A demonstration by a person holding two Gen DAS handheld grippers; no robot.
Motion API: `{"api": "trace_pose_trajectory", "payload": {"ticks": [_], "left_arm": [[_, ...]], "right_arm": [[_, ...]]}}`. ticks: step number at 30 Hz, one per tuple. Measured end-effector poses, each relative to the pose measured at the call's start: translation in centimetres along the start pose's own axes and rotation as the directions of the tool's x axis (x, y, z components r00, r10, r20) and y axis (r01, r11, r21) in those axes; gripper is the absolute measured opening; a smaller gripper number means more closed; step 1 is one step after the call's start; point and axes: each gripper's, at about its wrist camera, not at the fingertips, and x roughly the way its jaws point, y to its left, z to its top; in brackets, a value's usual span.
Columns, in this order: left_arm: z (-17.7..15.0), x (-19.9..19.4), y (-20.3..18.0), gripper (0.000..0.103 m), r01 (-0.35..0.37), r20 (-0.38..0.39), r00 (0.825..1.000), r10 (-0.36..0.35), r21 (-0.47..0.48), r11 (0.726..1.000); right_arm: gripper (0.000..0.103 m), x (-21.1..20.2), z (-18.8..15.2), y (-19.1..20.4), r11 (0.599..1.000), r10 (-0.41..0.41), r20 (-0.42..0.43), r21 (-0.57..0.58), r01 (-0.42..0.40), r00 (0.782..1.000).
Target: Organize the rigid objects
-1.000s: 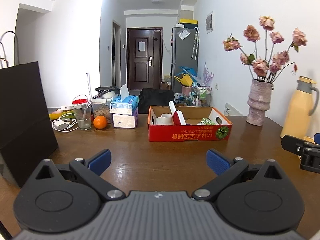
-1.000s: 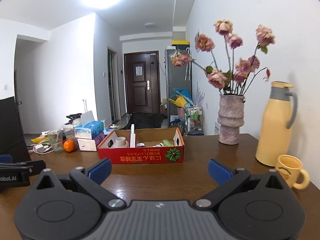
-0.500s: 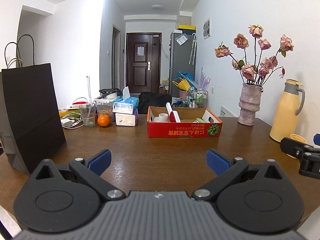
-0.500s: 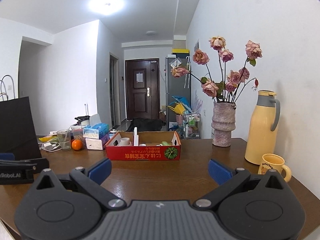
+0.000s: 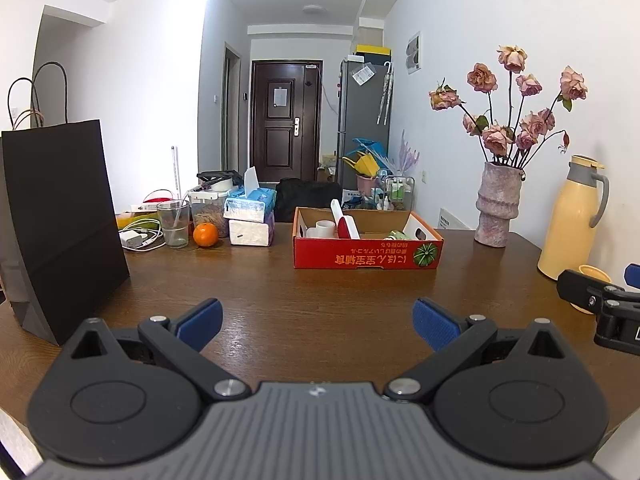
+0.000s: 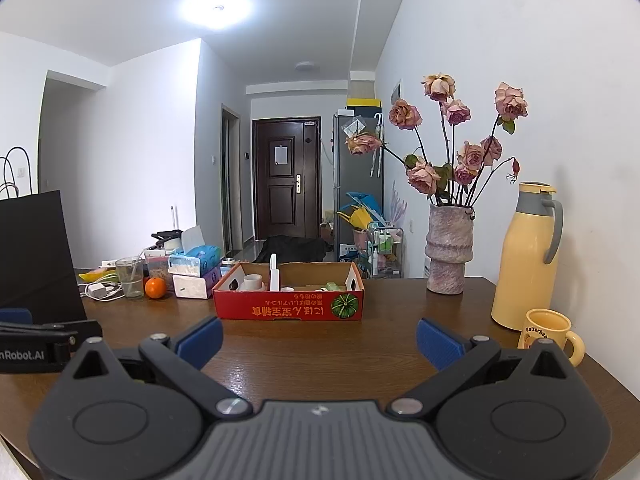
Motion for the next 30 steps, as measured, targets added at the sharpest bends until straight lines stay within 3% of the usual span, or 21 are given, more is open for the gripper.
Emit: {"api": "trace_pose_trajectory", "payload": {"ticks": [30], "left_arm": [[-0.49, -0.24, -0.33, 0.103, 0.014, 0.004, 1.0, -0.014, 0.013, 1.0]], "right_arm": [[0.103, 0.36, -0.14, -0.15, 1.0, -0.009, -0.006, 0.003, 0.009, 1.0]]}}
